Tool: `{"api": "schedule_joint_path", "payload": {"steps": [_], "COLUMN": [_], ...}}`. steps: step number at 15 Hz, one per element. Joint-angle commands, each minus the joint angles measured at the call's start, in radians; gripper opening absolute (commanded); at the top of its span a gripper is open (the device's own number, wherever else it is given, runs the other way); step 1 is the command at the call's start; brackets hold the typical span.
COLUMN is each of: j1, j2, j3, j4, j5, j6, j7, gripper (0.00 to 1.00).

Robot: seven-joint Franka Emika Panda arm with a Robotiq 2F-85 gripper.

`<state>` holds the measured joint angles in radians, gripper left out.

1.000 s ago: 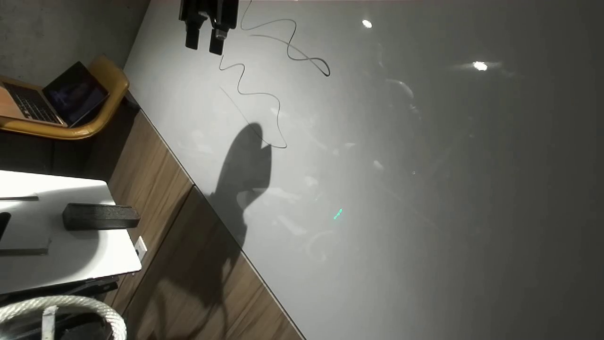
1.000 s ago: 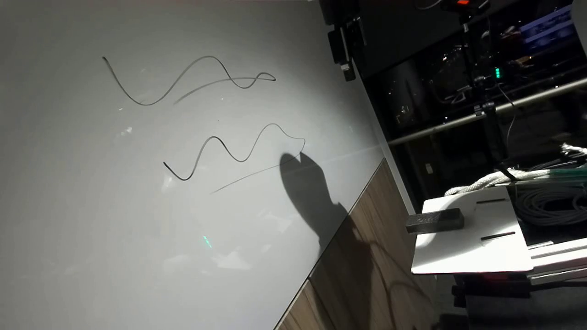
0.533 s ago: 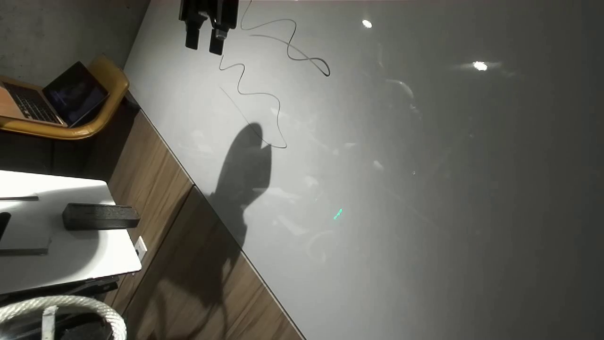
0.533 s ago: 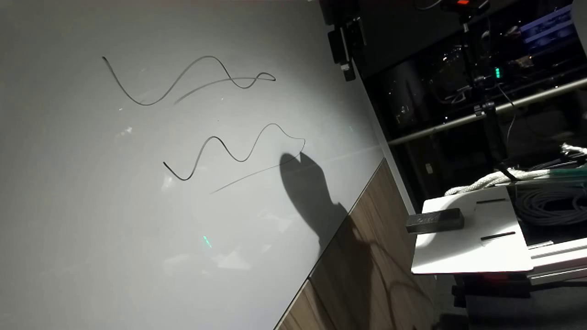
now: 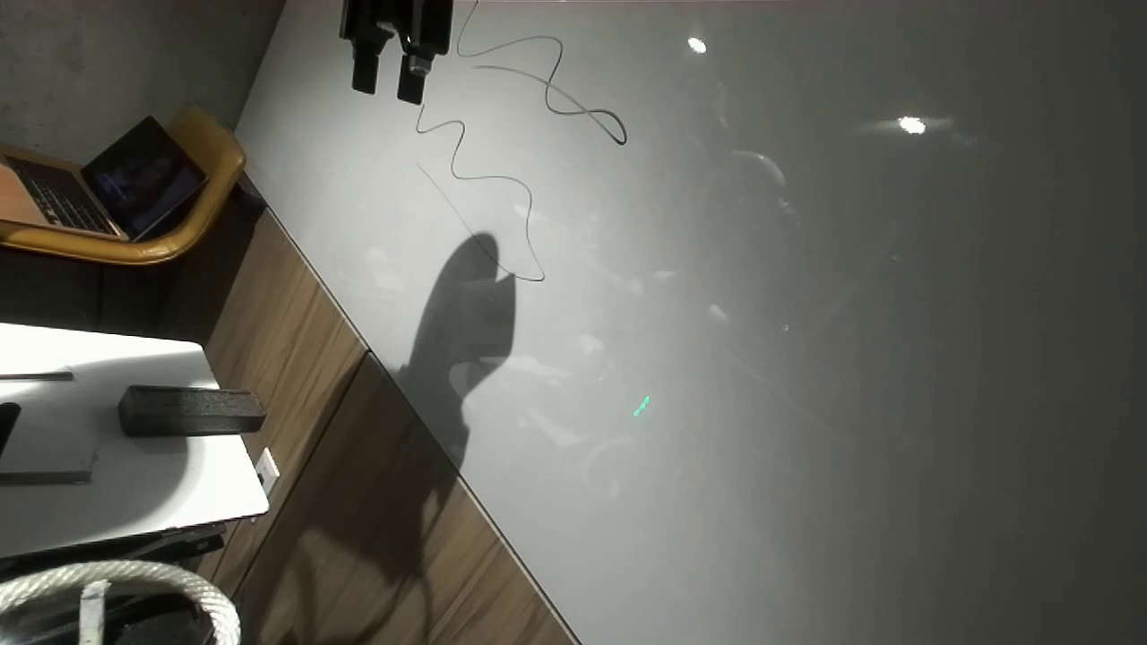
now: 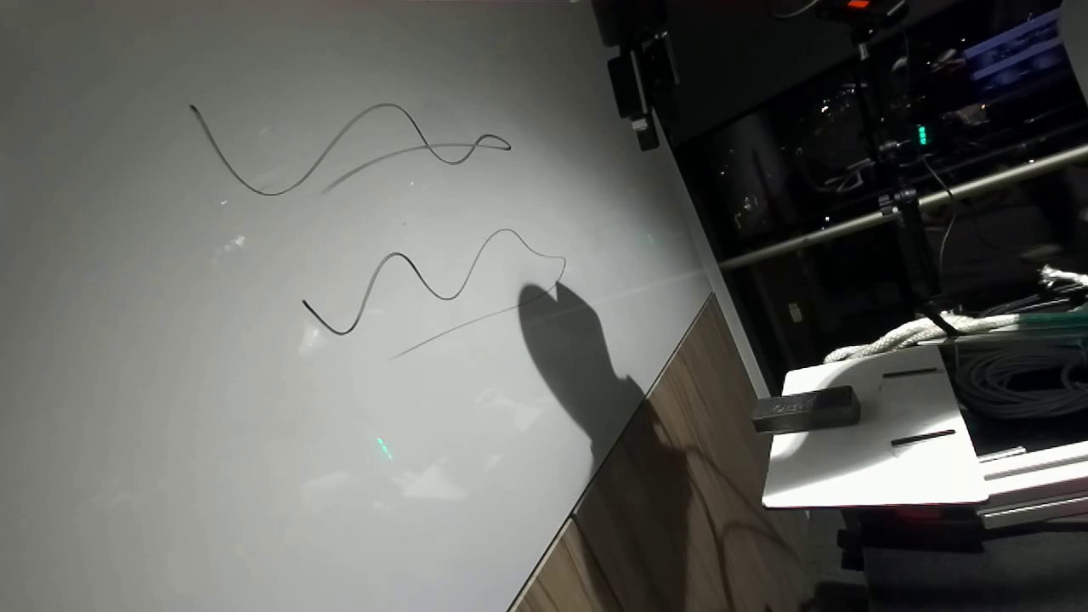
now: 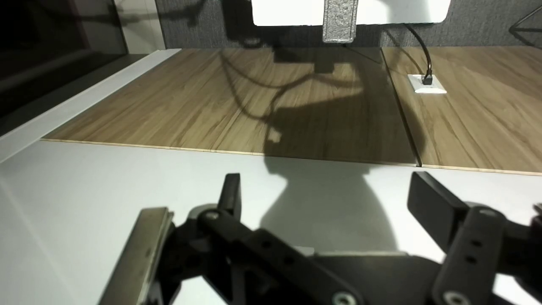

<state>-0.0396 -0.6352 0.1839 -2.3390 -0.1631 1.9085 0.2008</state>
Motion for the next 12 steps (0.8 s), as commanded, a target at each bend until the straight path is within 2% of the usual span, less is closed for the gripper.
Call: {"api": "schedule_joint_path", "payload": {"steps": [1,6,12], "j1": [0.02,0.03,0.085], "j2": [0.003,0.013,0.016], "j3": [-0.014,-0.016,-0.012], "j4": [0.003,-0.014,-0.151], "j5": [-0.011,0.004,0.071], "j6": [-0.004,0.019,0.127], "j7": [0.009,0.009,0.039], "gripper": [1.0,1.0,1.0]}}
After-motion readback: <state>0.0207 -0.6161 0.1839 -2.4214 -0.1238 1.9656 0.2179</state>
